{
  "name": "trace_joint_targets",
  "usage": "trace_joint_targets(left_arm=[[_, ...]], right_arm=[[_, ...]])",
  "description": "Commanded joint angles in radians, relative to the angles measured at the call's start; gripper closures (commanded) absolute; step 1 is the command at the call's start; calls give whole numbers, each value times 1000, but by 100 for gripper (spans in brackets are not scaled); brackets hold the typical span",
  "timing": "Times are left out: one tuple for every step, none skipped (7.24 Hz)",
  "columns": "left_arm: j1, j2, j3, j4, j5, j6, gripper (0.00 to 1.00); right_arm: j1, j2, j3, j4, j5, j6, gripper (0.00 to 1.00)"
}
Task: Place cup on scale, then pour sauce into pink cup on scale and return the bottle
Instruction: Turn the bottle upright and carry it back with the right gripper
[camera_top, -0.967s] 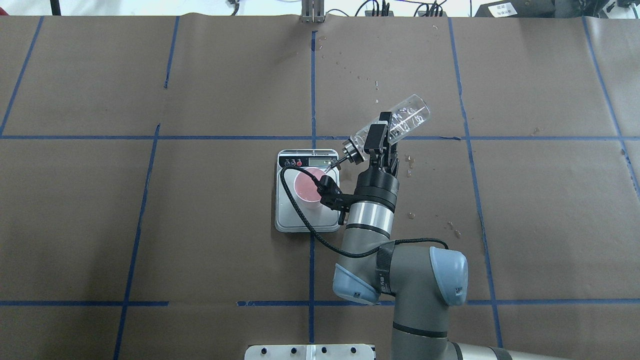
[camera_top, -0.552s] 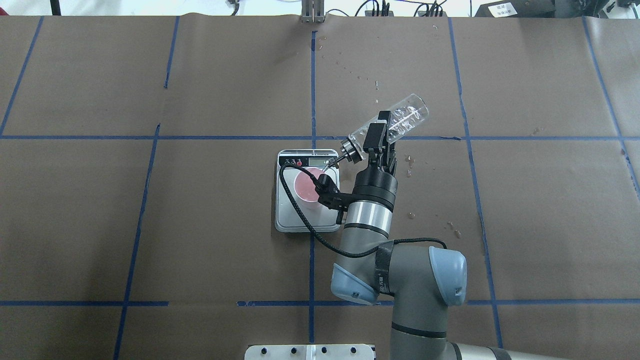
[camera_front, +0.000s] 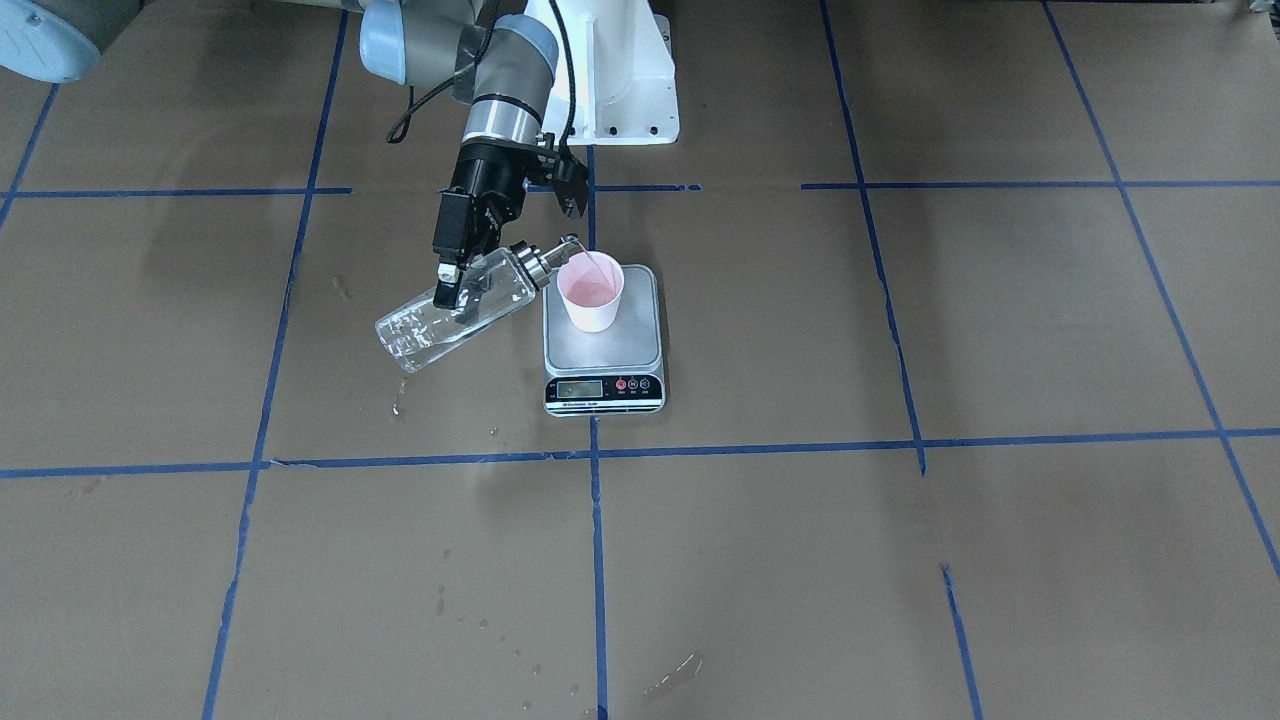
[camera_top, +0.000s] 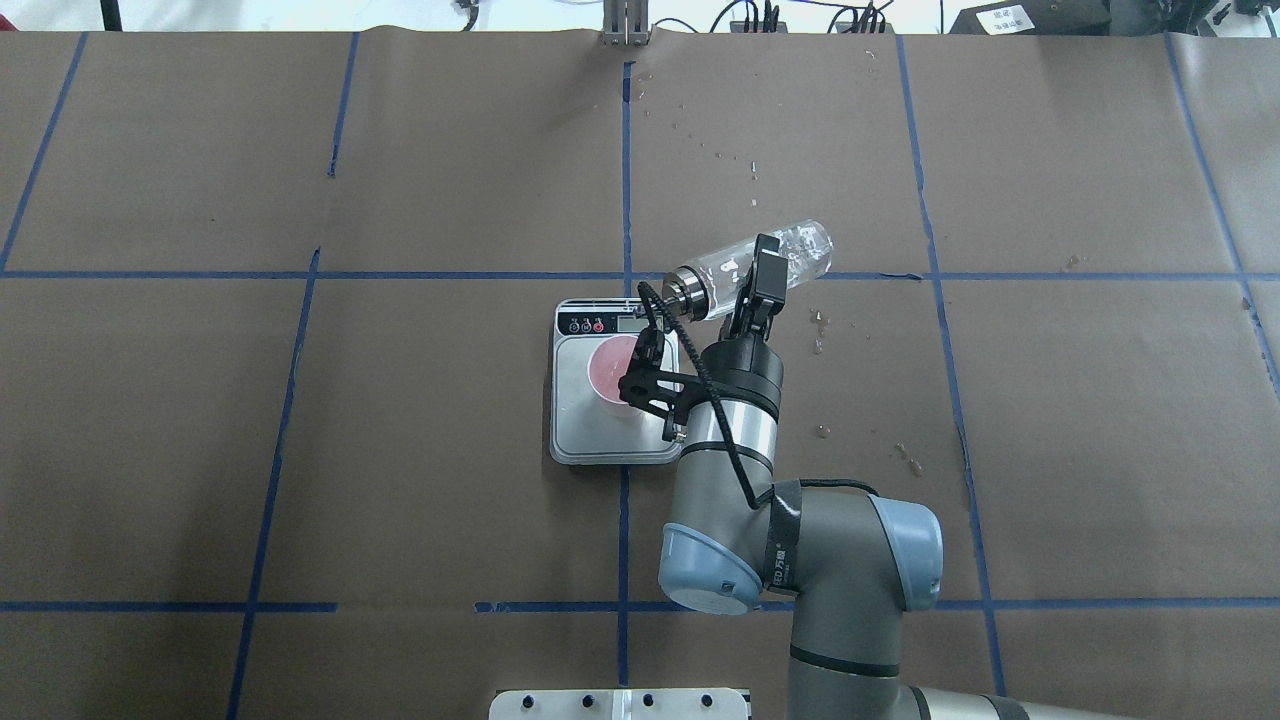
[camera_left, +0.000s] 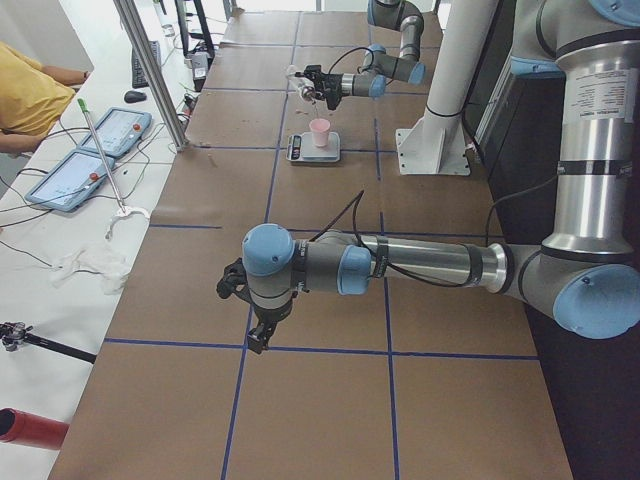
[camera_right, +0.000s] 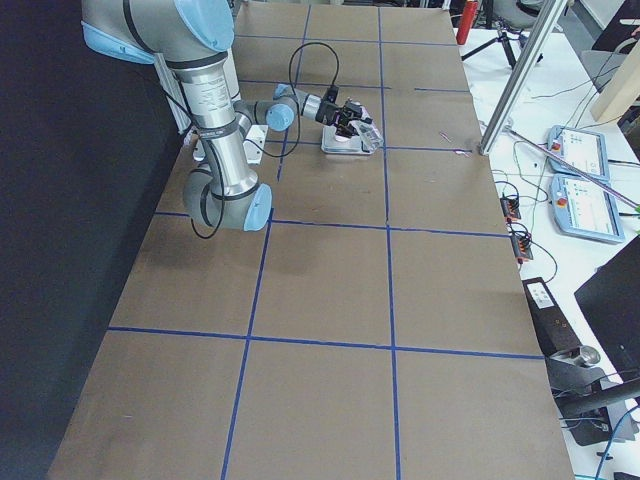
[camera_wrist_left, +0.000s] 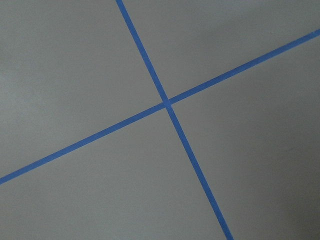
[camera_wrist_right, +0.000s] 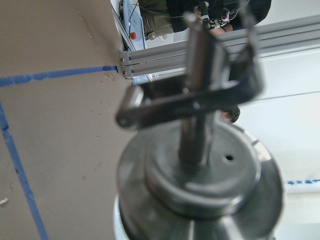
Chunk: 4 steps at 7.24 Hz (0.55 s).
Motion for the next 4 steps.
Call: trace_joint_targets(left_arm=[[0,0,-1,0,-2,0,0],[0,-2,-1,0,0,0,0],[0,-2,-1,-2,-2,0,0],[0,-2,-1,0,-2,0,0]], right_arm=[[2,-15,6,150,77,76,100],[7,-22,46,152,155,252,100],[17,-39,127,162,285,453,100],[22,-71,193,164,333,491,100]])
